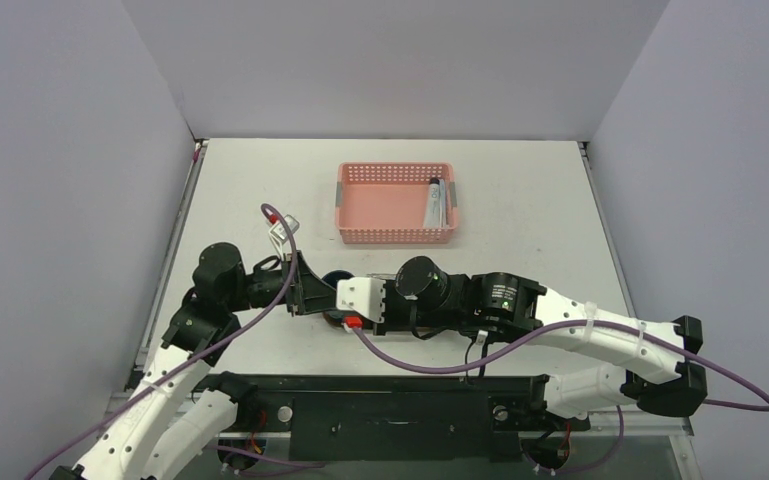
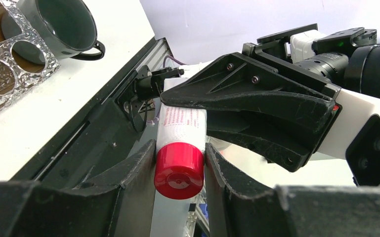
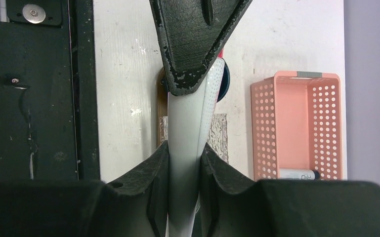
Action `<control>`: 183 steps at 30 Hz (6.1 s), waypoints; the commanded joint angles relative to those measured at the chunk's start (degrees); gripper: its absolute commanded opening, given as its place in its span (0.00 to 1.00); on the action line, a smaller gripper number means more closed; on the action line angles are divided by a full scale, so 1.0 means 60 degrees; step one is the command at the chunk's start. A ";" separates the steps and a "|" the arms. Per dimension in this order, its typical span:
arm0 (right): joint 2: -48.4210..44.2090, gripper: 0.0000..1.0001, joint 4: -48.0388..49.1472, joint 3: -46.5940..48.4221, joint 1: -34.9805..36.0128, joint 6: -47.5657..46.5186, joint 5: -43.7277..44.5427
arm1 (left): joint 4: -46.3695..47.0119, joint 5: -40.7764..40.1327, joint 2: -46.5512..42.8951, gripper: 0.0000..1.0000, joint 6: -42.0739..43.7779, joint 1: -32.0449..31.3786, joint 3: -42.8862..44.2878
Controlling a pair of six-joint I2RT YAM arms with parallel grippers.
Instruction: Prepare toiletry sets of a toothbrush and toothpaste on the tray
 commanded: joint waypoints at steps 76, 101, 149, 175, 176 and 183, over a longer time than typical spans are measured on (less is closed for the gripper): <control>-0.5203 0.47 0.9646 -0.3814 -0.4878 0.4636 -0.7863 | 1.2728 -0.0793 -0.0202 0.00 -0.9183 0.1200 -0.3151; -0.3438 0.43 1.0408 -0.3194 -0.4109 0.4658 -0.7768 | 1.3004 -0.0722 -0.0440 0.00 -0.9316 0.1157 -0.2888; -0.3239 0.00 0.8968 -0.2860 -0.3706 0.4047 -0.7323 | 1.1255 -0.0614 -0.0654 0.60 -0.8042 0.1082 -0.2790; -0.3771 0.00 0.4872 -0.1880 -0.3730 0.3230 -0.4265 | -0.1338 -0.1627 -0.0427 0.85 0.1645 0.1126 0.1085; -0.3715 0.00 0.4715 -0.1772 -0.3722 0.3208 -0.4164 | -0.2075 -0.2038 -0.0393 0.86 0.2259 0.1126 0.1268; -0.2924 0.00 0.3006 -0.1016 -0.3680 0.3040 -0.2860 | -0.4537 -0.4041 -0.0359 0.89 0.4539 0.1114 0.2591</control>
